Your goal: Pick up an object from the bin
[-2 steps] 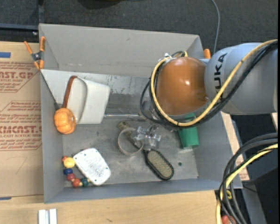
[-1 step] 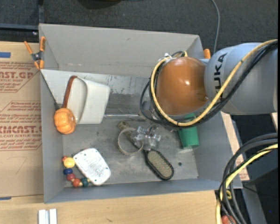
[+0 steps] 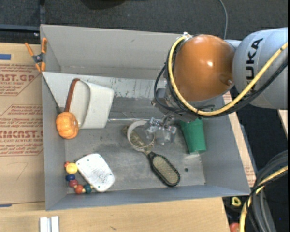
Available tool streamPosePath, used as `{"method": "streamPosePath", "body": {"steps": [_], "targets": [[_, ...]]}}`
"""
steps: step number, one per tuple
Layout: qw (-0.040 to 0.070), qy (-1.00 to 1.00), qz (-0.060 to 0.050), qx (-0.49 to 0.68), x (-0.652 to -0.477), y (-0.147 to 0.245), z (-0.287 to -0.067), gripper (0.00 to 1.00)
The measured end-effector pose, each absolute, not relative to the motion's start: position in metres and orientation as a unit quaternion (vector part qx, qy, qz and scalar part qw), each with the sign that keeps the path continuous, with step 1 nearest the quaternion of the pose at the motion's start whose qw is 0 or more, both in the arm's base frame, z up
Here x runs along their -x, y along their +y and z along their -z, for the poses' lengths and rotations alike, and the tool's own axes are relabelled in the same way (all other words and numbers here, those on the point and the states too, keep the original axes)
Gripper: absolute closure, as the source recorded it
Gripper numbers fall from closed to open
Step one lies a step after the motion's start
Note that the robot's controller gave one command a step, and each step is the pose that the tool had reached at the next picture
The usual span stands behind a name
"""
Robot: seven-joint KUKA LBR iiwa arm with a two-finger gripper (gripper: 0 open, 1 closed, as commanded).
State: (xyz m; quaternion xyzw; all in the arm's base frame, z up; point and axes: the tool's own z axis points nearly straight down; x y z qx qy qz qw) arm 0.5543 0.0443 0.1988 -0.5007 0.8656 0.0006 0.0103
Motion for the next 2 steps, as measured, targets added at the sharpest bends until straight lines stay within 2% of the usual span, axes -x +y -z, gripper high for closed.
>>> {"method": "streamPosePath", "body": {"steps": [1, 2], "targets": [[0.019, 0.871, 0.003, 0.49, -0.557, 0.04, -0.215, 1.0], [0.015, 0.845, 0.002, 0.535, -0.497, 0.065, -0.226, 1.0]]}}
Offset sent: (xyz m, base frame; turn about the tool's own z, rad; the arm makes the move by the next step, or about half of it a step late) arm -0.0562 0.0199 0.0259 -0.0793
